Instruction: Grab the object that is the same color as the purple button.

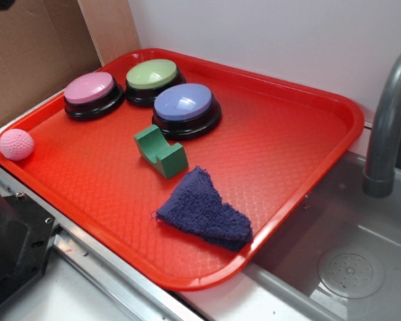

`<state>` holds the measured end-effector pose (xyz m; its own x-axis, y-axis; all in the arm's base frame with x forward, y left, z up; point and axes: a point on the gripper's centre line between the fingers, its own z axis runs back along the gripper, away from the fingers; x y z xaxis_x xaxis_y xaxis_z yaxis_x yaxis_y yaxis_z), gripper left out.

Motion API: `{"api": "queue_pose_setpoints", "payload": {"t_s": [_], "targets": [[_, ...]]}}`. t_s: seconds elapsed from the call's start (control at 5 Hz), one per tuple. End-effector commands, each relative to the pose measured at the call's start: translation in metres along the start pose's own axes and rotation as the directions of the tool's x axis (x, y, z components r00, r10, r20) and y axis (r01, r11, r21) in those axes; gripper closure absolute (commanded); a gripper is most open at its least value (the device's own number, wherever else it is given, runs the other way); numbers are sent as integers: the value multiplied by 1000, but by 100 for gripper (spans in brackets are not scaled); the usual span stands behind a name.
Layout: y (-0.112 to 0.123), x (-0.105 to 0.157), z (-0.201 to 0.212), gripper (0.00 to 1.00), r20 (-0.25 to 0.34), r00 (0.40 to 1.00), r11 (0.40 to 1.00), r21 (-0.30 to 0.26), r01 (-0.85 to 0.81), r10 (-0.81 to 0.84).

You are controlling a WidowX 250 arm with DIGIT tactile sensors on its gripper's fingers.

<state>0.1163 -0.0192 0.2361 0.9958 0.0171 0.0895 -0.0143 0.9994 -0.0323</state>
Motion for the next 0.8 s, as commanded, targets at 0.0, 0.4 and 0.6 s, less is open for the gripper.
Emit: {"api": "queue_pose_setpoints", "payload": {"t_s": [0.0, 0.4, 0.6], "targets": [[0, 0, 0, 0, 0, 1000, 1000, 0, 0, 0], [-41, 64, -34, 0, 42, 874, 875, 41, 482, -484], [-78, 74, -56, 0, 80, 725, 729, 42, 683, -684]]}}
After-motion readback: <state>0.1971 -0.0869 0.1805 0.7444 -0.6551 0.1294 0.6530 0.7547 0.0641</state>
